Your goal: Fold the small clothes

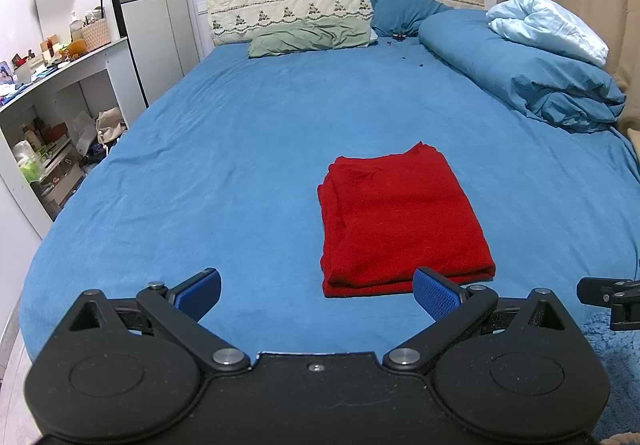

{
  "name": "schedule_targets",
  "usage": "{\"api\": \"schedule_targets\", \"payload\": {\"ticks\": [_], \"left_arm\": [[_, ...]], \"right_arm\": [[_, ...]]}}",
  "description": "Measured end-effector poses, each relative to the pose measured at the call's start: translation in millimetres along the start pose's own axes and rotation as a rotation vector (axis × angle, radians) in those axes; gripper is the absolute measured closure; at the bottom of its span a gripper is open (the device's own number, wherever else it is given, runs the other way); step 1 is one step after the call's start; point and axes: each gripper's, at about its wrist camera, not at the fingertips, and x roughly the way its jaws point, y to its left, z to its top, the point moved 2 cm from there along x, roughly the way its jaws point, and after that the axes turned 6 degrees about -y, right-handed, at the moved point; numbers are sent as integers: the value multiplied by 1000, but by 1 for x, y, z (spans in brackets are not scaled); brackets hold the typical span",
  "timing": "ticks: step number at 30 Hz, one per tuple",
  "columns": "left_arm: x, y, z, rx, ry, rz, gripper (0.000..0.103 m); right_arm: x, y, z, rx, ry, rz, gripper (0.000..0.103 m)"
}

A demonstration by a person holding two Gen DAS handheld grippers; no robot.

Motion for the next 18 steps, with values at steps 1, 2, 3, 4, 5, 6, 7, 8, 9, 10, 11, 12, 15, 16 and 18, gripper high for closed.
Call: {"api": "schedule_targets", "payload": {"ticks": [1, 2, 3, 4, 5, 6, 7, 8, 9, 10, 11, 12, 15, 16, 18], "left_arm": [[0, 0, 0, -2, -1, 1, 0], [0, 0, 0, -3, -2, 2, 0], [0, 0, -1, -3, -3, 4, 0], [0, 0, -1, -3, -4, 5, 0], [0, 0, -1, -4, -4, 7, 0], [0, 0, -1, -4, -4, 7, 0], [0, 0, -1, -5, -3, 7, 0], [0, -1, -1, -5, -3, 8, 0], [0, -2, -1, -6, -2, 11, 0], [0, -2, -1, -6, -3, 13, 0], [-1, -2, -1, -6, -3, 12, 0], [-1, -3, -1, -6, -4, 13, 0], [-1, -3, 0, -7, -5, 11, 0], [-1, -3, -1, -6, -6, 10, 0], [-1, -3, 0, -7, -5, 10, 0]], "right_arm": [[0, 0, 0, 1, -1, -3, 0], [0, -1, 0, 2, -2, -5, 0], [0, -1, 0, 4, -3, -6, 0], [0, -1, 0, 5, -4, -7, 0], [-1, 0, -1, 6, -4, -9, 0], [-1, 1, -1, 7, -4, -10, 0], [-1, 1, -1, 7, -4, -10, 0], [-1, 1, -1, 6, -4, -11, 0], [-1, 2, -1, 6, -4, -12, 0], [-1, 2, -1, 6, -4, -11, 0], [-1, 2, -1, 6, -3, -10, 0], [-1, 2, -1, 8, -3, -10, 0], [-1, 2, -1, 8, -3, -8, 0], [-1, 2, -1, 7, -3, -8, 0], [-1, 1, -1, 8, -3, -7, 0]]}}
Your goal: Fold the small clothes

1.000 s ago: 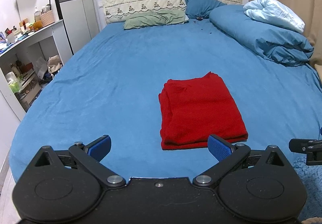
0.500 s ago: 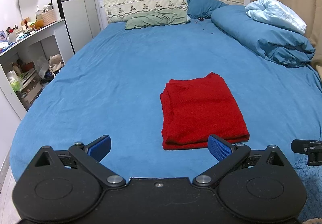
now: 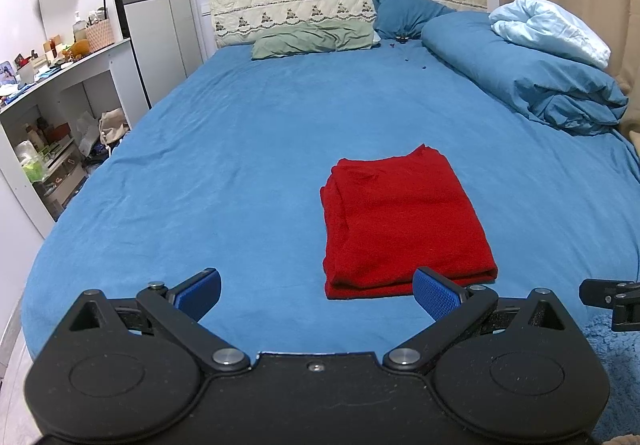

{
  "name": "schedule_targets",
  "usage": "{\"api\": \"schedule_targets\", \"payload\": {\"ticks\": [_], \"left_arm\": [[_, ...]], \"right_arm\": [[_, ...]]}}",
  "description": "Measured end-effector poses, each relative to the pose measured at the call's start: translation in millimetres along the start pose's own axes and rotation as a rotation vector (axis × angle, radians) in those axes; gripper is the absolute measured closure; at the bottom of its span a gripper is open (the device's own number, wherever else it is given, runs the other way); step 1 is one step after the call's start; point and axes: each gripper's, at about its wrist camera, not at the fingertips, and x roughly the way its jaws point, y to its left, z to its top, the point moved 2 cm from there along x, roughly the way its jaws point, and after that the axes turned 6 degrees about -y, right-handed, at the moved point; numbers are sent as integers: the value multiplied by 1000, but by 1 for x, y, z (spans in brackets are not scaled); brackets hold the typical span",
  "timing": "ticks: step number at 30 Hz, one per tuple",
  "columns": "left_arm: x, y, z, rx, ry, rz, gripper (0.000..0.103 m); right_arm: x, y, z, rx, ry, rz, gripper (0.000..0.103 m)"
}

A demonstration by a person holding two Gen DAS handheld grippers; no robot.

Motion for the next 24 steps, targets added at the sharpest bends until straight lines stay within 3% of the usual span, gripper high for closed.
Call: {"api": "schedule_targets", "payload": {"ticks": [19, 24], "left_arm": [[0, 1, 1, 7, -4, -26, 0], [-1, 2, 0, 14, -23, -2, 0]], "right_arm": [[-3, 2, 2, 7, -14, 0, 0], [-6, 3, 3, 5, -22, 8, 0]]}}
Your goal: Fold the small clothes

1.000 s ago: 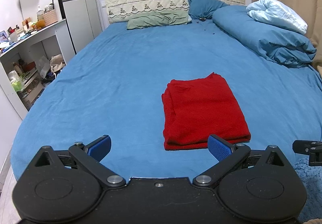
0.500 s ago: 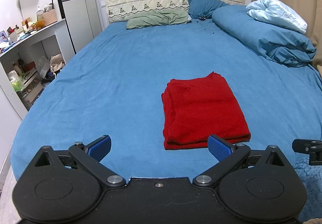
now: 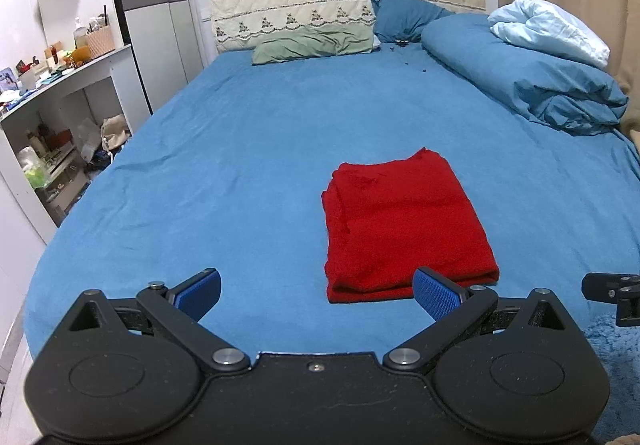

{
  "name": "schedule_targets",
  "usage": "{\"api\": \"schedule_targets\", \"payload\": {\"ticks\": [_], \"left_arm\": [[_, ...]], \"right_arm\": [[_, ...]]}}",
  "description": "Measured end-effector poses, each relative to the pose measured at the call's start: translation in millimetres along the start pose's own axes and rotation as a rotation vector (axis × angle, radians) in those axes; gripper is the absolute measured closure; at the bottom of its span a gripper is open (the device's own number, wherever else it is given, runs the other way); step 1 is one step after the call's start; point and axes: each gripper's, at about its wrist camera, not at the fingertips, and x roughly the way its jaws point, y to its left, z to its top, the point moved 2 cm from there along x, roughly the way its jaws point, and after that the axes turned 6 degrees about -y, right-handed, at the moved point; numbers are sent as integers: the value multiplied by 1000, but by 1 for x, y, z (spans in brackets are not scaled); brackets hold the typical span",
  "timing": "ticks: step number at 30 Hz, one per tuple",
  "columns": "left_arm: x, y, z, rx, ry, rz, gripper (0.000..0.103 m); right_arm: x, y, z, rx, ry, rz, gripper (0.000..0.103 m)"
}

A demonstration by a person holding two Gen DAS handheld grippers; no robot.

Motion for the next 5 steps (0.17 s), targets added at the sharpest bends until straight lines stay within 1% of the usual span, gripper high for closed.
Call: {"api": "schedule_targets", "payload": {"ticks": [5], "left_arm": [[-1, 2, 0, -16, -16, -23, 0]], "right_arm": [[-1, 0, 0, 4, -3, 1, 0]]}}
